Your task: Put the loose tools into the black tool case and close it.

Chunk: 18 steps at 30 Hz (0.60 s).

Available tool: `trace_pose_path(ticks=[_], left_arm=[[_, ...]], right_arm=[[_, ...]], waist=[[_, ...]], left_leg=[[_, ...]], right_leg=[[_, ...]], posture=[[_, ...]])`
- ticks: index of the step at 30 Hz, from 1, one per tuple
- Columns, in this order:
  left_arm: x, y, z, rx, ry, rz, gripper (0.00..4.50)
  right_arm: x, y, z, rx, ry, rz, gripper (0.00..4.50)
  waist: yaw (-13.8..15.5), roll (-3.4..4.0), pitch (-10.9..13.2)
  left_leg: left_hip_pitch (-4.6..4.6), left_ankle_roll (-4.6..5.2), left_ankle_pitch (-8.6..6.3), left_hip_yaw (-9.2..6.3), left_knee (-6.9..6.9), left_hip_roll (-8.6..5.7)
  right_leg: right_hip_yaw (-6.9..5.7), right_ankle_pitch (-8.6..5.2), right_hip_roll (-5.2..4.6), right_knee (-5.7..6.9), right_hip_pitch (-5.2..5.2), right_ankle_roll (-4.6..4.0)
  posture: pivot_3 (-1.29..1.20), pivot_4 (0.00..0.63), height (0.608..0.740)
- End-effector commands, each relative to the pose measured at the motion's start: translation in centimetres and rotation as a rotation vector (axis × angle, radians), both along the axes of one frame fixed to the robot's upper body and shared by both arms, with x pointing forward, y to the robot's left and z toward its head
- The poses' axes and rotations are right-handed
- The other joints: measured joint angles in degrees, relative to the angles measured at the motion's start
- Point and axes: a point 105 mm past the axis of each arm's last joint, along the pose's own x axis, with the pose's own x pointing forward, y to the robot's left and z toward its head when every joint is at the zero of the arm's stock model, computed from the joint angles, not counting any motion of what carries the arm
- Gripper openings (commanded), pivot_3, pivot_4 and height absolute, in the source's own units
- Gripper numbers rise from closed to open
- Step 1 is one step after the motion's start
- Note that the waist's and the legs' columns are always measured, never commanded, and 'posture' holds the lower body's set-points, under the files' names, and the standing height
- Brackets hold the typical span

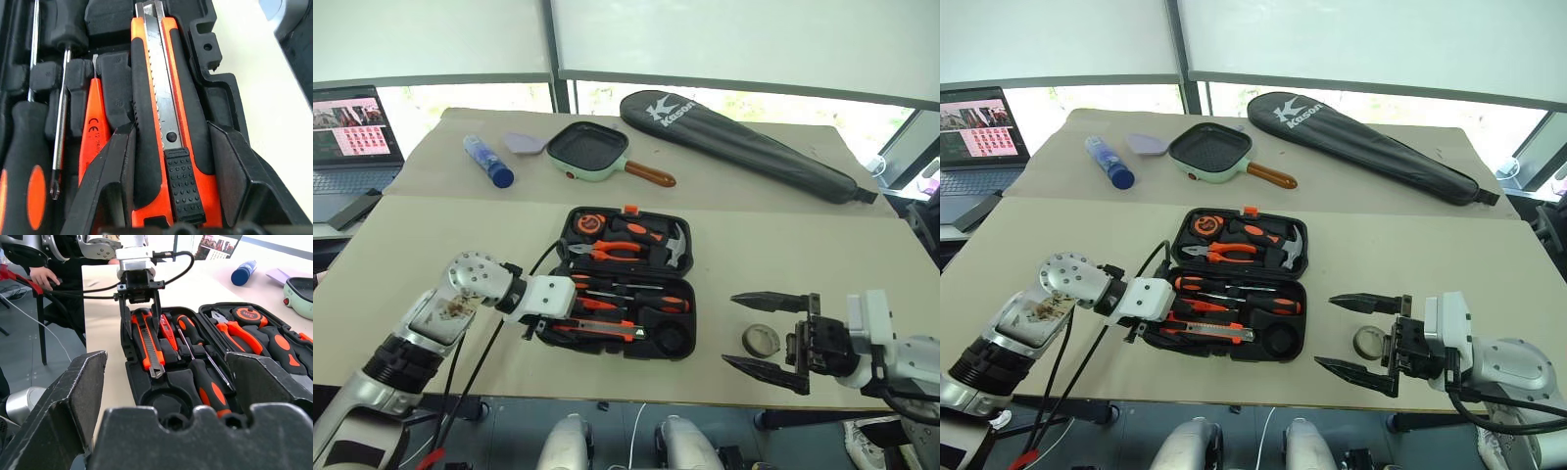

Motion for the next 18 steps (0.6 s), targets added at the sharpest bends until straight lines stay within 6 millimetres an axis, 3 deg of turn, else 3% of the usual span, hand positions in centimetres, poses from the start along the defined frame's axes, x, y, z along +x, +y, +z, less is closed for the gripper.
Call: trace_pose_path(ticks=[1, 4, 10, 13, 18], left_arm=[[-0.9, -0.9, -0.1, -0.071, 0.060, -0.008, 3.43], [0.1, -0.8, 1.7, -0.194, 0.003, 0.008, 4.31], [1.2, -0.4, 5.4, -0.498, 0.011, 0.056, 4.31], [0.5, -0.1, 4.8, -0.500, 0.039, 0.029, 3.60], [-0.2, -0.3, 2.7, -0.479, 0.052, 0.033, 1.67]], right_arm=[[0.2, 0.2, 0.6, 0.007, -0.034, 0.001, 4.50], [0.5, 0.2, 0.5, 0.013, -0.033, -0.003, 4.50], [1.0, 0.2, 0.3, 0.032, -0.022, -0.011, 4.50], [1.2, 0.1, 0.1, 0.039, -0.021, -0.017, 4.50], [1.4, 0.3, -0.2, 0.047, -0.022, -0.021, 4.50]], waist=[[0.03, 0.00, 0.00], [-0.11, 0.00, 0.00], [-0.06, -0.01, 0.01], [-0.06, -0.01, 0.01], [-0.08, 0.00, 0.01]], left_leg=[[-0.01, 0.00, 0.00, -0.01, 0.00, 0.00], [-0.03, 0.01, 0.00, -0.04, 0.00, 0.01], [-0.06, 0.01, 0.00, -0.08, 0.11, 0.02], [-0.06, 0.01, 0.00, -0.09, 0.12, 0.01], [-0.05, 0.01, 0.00, -0.07, 0.11, 0.02]], right_leg=[[0.00, 0.00, 0.00, 0.00, -0.01, 0.00], [0.00, 0.00, 0.00, 0.00, -0.03, 0.00], [-0.03, 0.00, 0.01, 0.08, -0.03, 0.00], [-0.03, 0.01, 0.00, 0.07, -0.02, 0.00], [-0.03, 0.01, 0.01, 0.07, -0.02, 0.00]], posture=[[0.00, 0.150, 0.740], [0.00, 0.150, 0.740], [0.00, 0.150, 0.740], [0.00, 0.150, 0.740], [0.00, 0.150, 0.740]])
